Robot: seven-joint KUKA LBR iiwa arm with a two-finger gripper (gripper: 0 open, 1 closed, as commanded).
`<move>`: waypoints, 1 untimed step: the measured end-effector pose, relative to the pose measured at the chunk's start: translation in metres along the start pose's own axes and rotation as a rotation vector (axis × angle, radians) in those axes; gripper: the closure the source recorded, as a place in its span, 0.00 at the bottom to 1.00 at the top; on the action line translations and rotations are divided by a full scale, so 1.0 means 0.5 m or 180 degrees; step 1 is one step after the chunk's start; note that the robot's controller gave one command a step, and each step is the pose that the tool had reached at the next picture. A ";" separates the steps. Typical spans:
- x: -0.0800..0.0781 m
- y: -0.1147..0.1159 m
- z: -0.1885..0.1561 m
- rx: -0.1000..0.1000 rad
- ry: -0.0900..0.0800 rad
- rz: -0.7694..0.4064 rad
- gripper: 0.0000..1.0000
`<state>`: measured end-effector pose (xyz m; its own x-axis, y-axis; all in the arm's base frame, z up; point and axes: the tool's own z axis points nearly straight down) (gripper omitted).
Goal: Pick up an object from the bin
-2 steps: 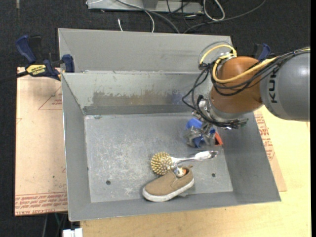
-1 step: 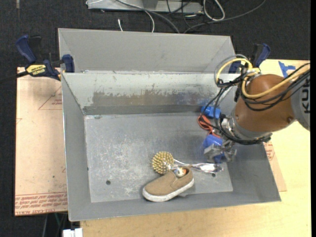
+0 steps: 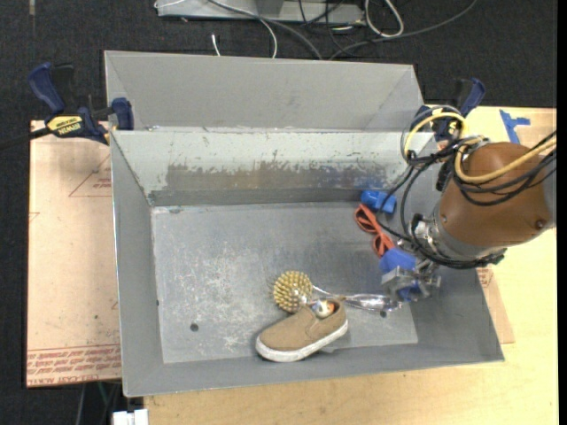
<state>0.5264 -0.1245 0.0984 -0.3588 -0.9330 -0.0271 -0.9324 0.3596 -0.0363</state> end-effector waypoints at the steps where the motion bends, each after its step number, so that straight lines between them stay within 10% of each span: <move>1: -0.110 -0.098 0.043 0.0009 -0.0009 0.0327 1.00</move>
Offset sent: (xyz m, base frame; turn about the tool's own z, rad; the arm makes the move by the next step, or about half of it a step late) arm 0.0216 0.0283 0.1219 0.0795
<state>0.5930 -0.0905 0.0799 -0.4523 -0.8913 -0.0336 -0.8906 0.4533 -0.0360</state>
